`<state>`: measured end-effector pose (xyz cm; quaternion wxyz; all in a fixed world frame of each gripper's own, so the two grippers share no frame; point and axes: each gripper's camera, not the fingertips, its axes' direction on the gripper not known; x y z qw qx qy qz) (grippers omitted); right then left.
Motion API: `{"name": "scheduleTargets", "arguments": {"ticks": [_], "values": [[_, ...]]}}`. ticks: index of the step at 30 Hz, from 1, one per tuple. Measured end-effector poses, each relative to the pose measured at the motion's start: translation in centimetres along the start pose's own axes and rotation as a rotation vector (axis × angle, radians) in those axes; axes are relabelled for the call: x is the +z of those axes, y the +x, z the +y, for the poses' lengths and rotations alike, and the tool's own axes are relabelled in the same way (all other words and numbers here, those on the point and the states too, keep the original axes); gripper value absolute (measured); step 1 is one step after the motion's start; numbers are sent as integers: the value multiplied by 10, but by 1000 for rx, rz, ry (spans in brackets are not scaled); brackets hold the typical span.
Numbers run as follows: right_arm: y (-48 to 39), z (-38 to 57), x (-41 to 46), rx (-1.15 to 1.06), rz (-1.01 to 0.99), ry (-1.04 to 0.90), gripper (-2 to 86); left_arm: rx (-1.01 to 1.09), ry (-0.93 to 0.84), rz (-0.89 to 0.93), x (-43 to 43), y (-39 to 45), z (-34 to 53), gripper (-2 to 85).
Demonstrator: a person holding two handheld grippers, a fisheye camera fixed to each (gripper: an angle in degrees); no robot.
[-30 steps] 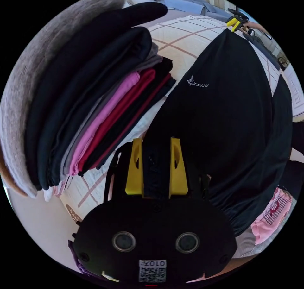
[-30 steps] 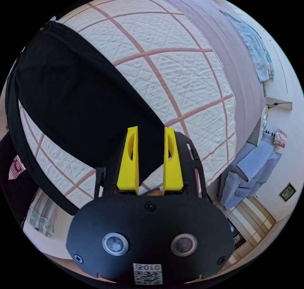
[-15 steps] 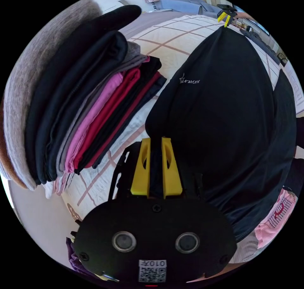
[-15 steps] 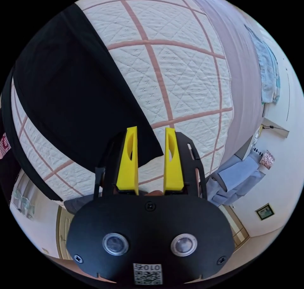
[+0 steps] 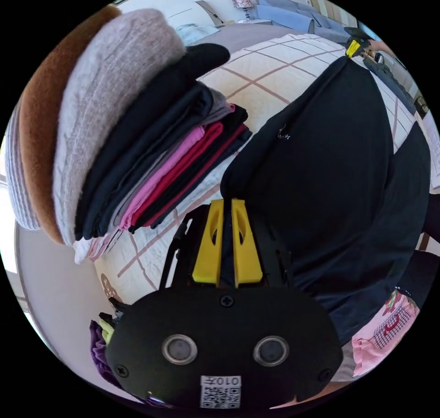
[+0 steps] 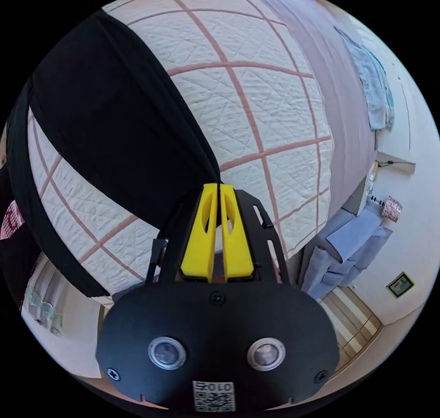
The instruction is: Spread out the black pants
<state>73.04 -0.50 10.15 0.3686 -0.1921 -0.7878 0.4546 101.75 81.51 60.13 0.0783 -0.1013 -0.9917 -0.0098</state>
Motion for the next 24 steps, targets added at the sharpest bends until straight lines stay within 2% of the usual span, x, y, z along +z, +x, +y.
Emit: {"name": "scheduleTargets", "arguments": {"ticks": [7, 11, 14, 18, 24], "values": [[-82, 157, -81, 221, 24, 170, 31, -39, 93, -54, -118, 30, 31, 8], [-170, 255, -86, 398, -166, 147, 32, -92, 90, -29, -175, 71, 76, 6], [-240, 279, -48, 472, -325, 21, 32, -125, -28, 38, -185, 116, 109, 4], [-298, 271, -1, 446, -402, -113, 32, -111, -201, 85, -162, 167, 129, 3], [-305, 285, 11, 461, -401, -135, 32, -27, -225, 74, -177, 169, 113, 1]]}}
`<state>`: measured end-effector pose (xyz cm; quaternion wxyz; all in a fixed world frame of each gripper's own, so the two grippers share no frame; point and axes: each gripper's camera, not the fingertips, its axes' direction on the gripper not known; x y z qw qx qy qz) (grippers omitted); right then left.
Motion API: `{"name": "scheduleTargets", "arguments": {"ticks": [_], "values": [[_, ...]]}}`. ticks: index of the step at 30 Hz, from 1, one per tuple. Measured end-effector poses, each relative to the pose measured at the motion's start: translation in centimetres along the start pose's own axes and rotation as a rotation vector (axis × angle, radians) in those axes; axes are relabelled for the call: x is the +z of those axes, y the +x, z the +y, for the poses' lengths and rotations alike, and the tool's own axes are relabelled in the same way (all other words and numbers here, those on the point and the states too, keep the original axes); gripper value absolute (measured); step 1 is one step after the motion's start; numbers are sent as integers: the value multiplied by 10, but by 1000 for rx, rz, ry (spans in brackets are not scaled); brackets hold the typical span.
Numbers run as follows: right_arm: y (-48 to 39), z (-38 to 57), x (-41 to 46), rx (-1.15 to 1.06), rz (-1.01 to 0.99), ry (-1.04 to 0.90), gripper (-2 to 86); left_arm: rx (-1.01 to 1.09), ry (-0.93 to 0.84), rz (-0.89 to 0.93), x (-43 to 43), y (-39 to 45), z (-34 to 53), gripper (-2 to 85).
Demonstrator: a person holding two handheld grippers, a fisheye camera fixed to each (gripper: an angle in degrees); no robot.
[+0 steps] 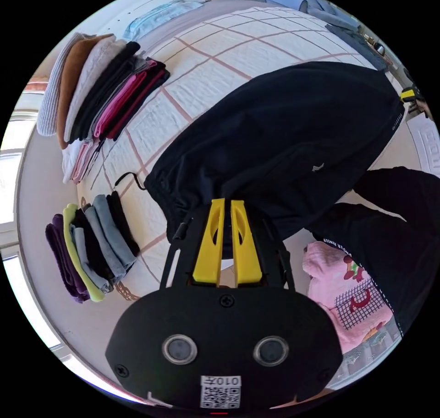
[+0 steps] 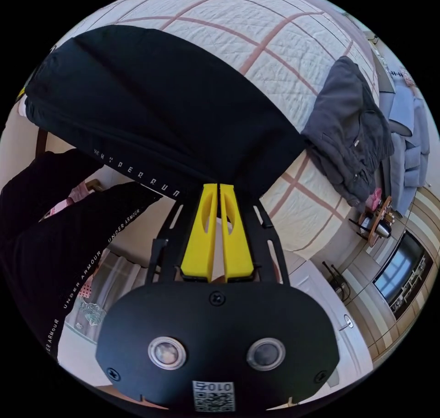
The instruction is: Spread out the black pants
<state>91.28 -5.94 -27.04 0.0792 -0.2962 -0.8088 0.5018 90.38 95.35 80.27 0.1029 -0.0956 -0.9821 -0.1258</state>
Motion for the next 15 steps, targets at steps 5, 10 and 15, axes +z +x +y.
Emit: {"name": "scheduleTargets", "arguments": {"ticks": [5, 10, 15], "values": [[7, 1, -8, -58, 20, 14, 32, 93, 3, -41, -33, 4, 13, 1], [-8, -4, 3, -112, 44, -36, 32, 108, -65, -72, -29, 11, 28, -1], [-18, -2, 8, -135, 54, -78, 30, 95, -83, -49, -27, 4, 33, -2]]}}
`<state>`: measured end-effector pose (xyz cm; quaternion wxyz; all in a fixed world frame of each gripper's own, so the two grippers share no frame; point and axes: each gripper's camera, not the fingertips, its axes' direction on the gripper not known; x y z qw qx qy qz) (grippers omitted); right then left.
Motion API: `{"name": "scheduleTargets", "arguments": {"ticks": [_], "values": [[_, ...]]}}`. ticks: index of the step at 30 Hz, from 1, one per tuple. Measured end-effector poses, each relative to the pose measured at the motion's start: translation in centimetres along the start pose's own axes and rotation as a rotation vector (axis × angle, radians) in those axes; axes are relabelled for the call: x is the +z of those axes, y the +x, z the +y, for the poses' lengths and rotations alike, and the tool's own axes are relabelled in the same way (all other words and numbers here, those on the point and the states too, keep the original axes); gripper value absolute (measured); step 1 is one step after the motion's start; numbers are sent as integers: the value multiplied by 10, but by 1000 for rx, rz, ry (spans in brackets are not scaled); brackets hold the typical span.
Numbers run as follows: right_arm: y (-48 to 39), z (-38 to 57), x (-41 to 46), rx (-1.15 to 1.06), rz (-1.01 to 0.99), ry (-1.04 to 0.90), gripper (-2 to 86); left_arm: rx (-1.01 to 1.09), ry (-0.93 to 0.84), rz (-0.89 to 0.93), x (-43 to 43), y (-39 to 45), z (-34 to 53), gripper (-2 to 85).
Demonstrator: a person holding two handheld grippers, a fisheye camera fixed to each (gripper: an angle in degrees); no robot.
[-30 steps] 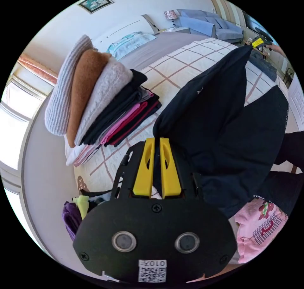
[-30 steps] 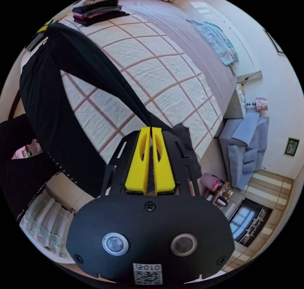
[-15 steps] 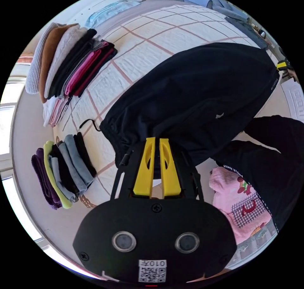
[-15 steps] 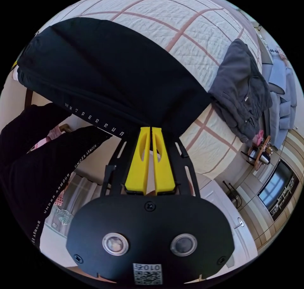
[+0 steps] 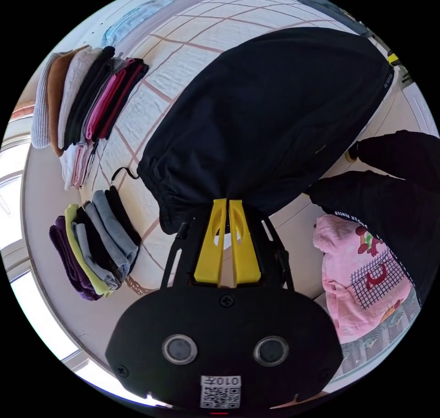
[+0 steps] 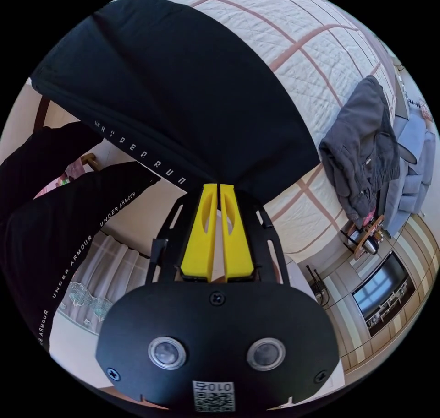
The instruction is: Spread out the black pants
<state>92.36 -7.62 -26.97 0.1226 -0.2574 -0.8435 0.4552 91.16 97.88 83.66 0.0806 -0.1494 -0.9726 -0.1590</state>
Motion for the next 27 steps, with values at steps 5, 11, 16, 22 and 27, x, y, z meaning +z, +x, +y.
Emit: {"name": "scheduleTargets", "arguments": {"ticks": [5, 11, 16, 22, 27], "values": [[1, -2, 2, -18, -15, -52, 28, 16, -8, -15, -10, -1, 23, -1], [-3, 25, -9, 45, -65, -97, 29, -94, -28, 65, -21, -17, 68, 0], [-19, 30, -53, 117, -96, 12, 17, -569, 21, 301, -22, -62, 147, 13], [-71, -71, -145, -91, -59, 340, 13, -1155, 293, 497, -6, -125, 219, 41], [-112, -146, -203, -253, -24, 510, 13, -1346, 385, 655, 22, -148, 240, 41]]}}
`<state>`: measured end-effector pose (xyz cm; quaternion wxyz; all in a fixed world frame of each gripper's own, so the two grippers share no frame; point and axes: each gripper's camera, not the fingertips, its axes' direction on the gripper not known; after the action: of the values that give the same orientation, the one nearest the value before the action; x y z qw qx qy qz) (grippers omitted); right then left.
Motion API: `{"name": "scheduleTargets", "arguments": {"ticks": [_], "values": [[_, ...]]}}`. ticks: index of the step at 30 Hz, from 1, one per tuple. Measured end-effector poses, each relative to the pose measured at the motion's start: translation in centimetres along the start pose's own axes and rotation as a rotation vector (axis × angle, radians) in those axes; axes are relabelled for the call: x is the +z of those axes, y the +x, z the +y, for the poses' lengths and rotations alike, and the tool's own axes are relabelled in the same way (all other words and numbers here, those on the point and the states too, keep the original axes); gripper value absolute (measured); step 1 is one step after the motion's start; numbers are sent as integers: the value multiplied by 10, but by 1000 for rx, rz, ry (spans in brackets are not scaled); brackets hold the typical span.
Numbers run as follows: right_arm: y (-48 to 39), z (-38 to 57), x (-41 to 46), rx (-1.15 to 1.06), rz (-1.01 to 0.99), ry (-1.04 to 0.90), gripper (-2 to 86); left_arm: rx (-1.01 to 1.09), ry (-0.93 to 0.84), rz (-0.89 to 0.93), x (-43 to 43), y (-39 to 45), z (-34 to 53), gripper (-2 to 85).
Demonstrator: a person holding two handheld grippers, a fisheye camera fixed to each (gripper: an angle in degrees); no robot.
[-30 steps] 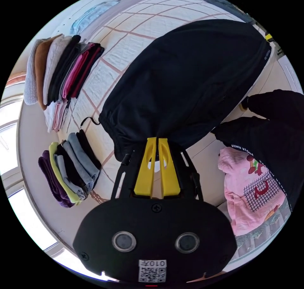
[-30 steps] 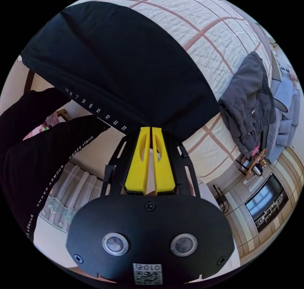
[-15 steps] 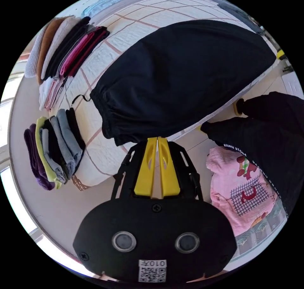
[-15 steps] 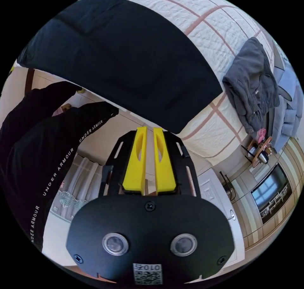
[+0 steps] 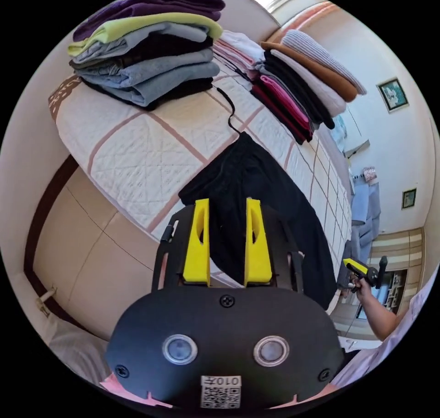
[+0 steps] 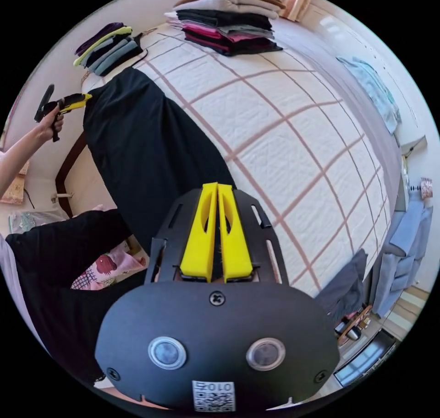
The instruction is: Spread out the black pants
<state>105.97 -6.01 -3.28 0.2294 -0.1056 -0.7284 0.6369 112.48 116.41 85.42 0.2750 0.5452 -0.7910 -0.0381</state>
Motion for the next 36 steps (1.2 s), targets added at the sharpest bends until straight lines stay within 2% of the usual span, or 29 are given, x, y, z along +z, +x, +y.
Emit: {"name": "scheduleTargets", "arguments": {"ticks": [3, 6, 8, 10, 16, 21, 23, 24, 26, 28, 30, 33, 36], "values": [[-9, -33, -2, -52, -11, 45, 13, -21, -8, -38, -6, -9, -6, 25], [-14, -47, 4, -68, -12, 31, 13, 18, 69, 37, -28, -20, -3, 18], [-12, -49, 14, -54, -31, 11, 14, -32, 27, 33, -27, -44, 2, 20], [-10, -50, 21, -42, -31, -10, 16, -80, 22, 61, -26, -74, 7, 34], [-1, -74, 18, -52, -98, 62, 36, -56, -66, 67, -31, -91, 0, 106], [3, -99, 26, -112, -182, 30, 56, -115, -16, 74, -48, -103, 6, 142], [6, -93, 24, -92, -205, 37, 55, -4, 52, 24, -68, -84, -7, 148], [6, -90, 23, -87, -203, 44, 54, 123, 65, -32, -76, -62, -21, 151], [7, -76, 23, -70, -196, 50, 52, 336, 42, -109, -75, -27, -45, 157], [8, -67, 23, -62, -189, 47, 51, 584, -80, -221, -47, 9, -78, 160], [9, -60, 24, -53, -182, 40, 50, 697, -191, -229, -17, 18, -98, 161], [16, -49, 24, -30, -188, 35, 50, 740, -345, -129, 27, 13, -114, 158], [24, -34, 28, 9, -199, 24, 50, 766, -318, -160, 31, 19, -106, 154]]}}
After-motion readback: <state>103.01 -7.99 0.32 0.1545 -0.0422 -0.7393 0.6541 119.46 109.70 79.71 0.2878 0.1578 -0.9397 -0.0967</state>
